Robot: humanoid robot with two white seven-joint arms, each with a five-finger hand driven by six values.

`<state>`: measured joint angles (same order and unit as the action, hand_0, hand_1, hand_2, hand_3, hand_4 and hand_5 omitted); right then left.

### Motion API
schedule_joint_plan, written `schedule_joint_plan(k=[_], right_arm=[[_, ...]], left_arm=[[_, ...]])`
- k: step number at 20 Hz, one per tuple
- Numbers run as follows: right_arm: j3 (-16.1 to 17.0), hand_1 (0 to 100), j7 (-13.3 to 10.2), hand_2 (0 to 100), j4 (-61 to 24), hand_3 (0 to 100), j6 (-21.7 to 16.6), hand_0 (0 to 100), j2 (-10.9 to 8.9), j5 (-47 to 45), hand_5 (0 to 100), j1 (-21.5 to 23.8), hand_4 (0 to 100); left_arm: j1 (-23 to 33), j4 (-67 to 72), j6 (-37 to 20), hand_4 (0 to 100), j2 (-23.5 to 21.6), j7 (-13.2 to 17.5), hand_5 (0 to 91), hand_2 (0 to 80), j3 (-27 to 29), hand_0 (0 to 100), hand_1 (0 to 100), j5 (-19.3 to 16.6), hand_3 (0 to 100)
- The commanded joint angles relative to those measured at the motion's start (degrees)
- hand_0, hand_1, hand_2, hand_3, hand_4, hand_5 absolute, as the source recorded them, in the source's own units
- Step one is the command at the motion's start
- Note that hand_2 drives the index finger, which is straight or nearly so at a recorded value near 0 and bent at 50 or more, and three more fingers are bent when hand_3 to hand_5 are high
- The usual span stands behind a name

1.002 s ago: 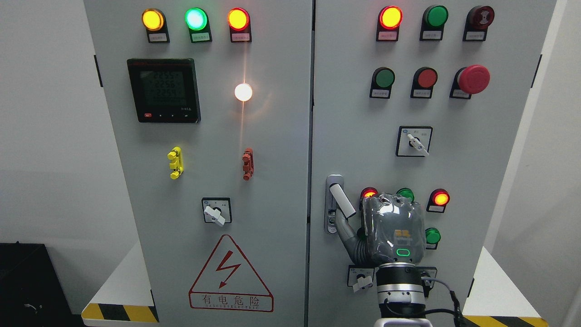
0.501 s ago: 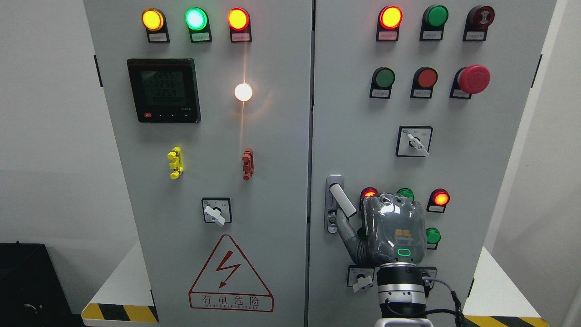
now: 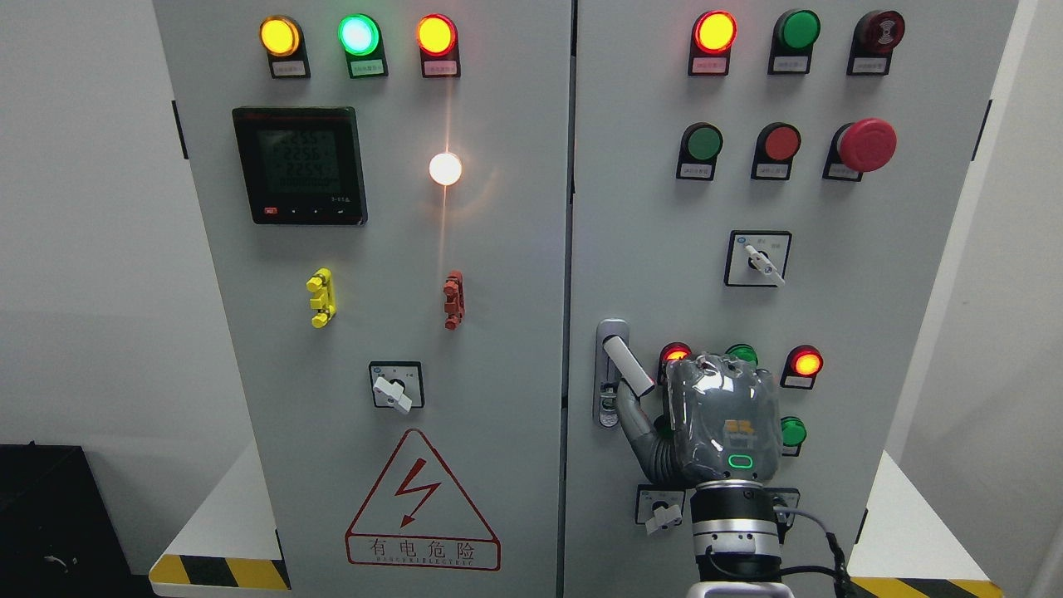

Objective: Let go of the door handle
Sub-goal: 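Turn the lever handle with the right hand from upright to horizontal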

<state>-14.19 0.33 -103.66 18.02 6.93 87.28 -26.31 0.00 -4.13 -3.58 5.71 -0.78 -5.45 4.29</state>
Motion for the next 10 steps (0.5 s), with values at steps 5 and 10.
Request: schedule_joint_plan(k=[5,10], right_arm=[[0.0,32,-0.1,97,-0.7,100,0.0,55,0.02,0.0,100,0.1,100],[0.5,32,0.0,97,-0.7,100,0.0,56,-0.07,-0.1,100,0.1,100]], left_arm=[[1.0,0.0,0.0,0,0.0,0.0,0.0,0.0,0.0,12,56,-0.1,0],[1.0,0.0,0.0,0,0.0,0.0,0.0,0.0,0.0,12,56,0.0,0]])
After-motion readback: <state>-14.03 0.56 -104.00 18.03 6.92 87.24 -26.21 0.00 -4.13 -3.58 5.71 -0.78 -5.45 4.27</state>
